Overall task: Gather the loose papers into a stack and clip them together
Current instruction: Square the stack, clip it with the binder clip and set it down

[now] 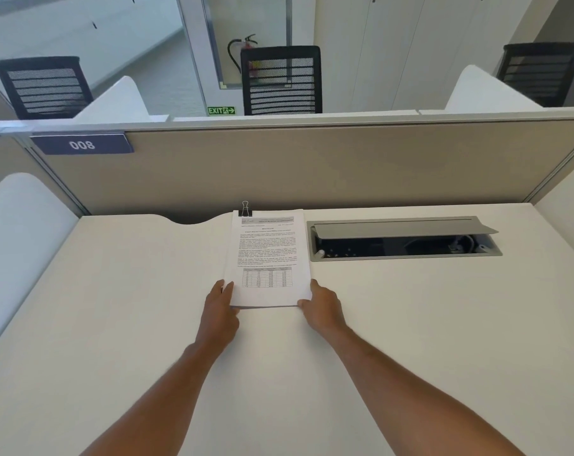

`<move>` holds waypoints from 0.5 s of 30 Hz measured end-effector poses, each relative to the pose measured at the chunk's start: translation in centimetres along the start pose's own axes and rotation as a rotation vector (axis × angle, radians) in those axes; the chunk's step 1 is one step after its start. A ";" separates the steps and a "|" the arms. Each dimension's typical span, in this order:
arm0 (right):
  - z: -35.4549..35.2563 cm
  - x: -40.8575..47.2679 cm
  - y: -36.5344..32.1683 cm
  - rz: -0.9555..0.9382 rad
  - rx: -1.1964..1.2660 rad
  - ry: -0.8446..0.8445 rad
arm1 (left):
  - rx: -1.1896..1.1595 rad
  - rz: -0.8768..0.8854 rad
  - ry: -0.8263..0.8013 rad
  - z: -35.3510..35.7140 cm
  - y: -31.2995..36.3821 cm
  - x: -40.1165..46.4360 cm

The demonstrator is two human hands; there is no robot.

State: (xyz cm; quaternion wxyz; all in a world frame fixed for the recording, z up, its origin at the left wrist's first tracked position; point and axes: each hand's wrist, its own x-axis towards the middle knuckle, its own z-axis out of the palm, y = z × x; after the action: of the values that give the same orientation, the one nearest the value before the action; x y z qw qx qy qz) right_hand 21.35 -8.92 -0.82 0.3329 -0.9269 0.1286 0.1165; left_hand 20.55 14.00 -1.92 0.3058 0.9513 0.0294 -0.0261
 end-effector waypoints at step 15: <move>-0.6 0.1 0.0 -0.043 -0.206 -0.016 | 0.153 0.064 0.037 -0.5 -0.6 0.4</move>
State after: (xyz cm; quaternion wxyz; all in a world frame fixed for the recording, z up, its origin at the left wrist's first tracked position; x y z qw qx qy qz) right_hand 21.49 -9.31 -0.38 0.2395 -0.9578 0.0933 0.1291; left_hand 20.94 14.74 -1.91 0.2323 0.9726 0.0023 -0.0009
